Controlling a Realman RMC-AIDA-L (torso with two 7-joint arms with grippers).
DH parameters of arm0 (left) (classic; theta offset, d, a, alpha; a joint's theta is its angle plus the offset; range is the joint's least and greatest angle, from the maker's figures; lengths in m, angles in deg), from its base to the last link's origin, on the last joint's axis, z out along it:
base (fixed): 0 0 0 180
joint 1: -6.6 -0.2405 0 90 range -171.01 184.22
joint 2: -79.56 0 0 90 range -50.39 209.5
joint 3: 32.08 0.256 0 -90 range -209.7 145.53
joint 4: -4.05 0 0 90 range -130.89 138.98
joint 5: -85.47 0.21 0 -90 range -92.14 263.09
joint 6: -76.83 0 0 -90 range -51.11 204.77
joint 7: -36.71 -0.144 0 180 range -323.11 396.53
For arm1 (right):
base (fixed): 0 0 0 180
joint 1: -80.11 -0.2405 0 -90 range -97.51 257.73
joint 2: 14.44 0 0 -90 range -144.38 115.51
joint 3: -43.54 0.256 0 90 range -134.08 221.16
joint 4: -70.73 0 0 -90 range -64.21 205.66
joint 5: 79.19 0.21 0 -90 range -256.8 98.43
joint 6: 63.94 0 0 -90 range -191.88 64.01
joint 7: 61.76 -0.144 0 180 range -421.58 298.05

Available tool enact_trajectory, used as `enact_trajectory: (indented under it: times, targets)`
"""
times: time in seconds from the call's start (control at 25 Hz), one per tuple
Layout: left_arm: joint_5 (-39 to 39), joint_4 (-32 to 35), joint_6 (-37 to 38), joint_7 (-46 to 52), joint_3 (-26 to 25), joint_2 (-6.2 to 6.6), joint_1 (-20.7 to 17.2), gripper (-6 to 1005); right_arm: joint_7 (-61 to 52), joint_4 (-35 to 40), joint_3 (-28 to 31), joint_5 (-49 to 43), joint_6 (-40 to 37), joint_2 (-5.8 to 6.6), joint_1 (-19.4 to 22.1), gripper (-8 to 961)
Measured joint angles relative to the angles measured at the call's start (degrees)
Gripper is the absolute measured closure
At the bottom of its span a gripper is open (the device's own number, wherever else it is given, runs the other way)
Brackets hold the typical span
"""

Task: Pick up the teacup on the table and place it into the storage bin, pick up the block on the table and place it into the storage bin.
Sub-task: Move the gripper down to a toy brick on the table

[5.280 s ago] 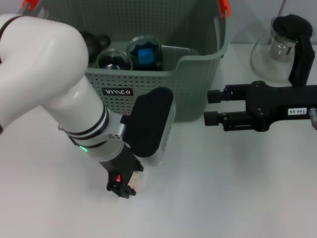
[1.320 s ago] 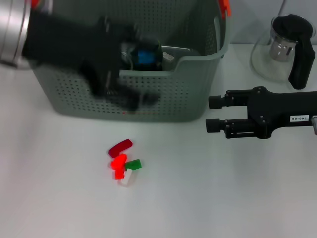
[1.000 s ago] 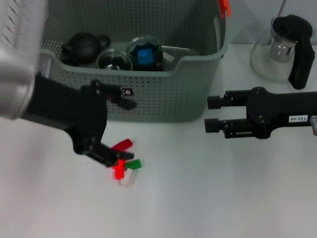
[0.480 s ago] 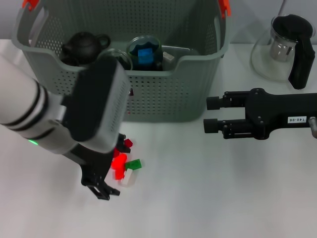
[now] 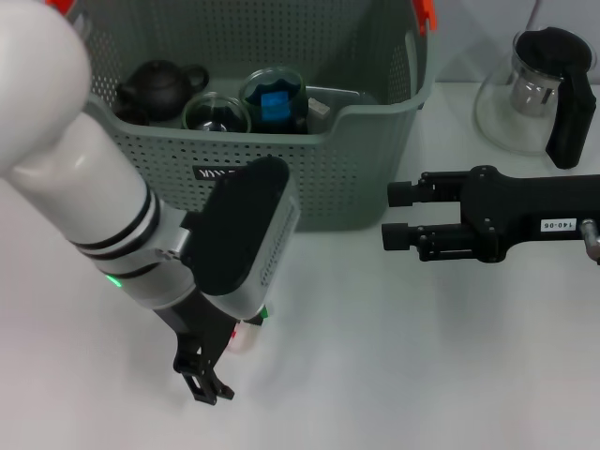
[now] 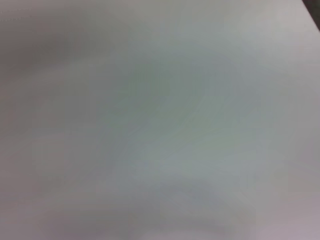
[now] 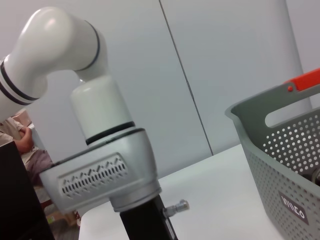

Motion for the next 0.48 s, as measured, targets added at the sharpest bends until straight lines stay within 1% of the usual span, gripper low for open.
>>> enact_trajectory:
  times: [0.16, 0.48]
  targets:
    - [0.08, -3.28, -1.11, 0.24, 0.17, -0.03, 2.06, 79, -0.01, 0.0, -0.01, -0.03, 0.14, -0.13, -0.05, 222]
    - [0.24, -6.16, -3.13, 0.26, 0.23, -0.04, 3.59, 80, 0.16, 0.0, -0.01, 0.05, 0.37, -0.19, 0.22, 220]
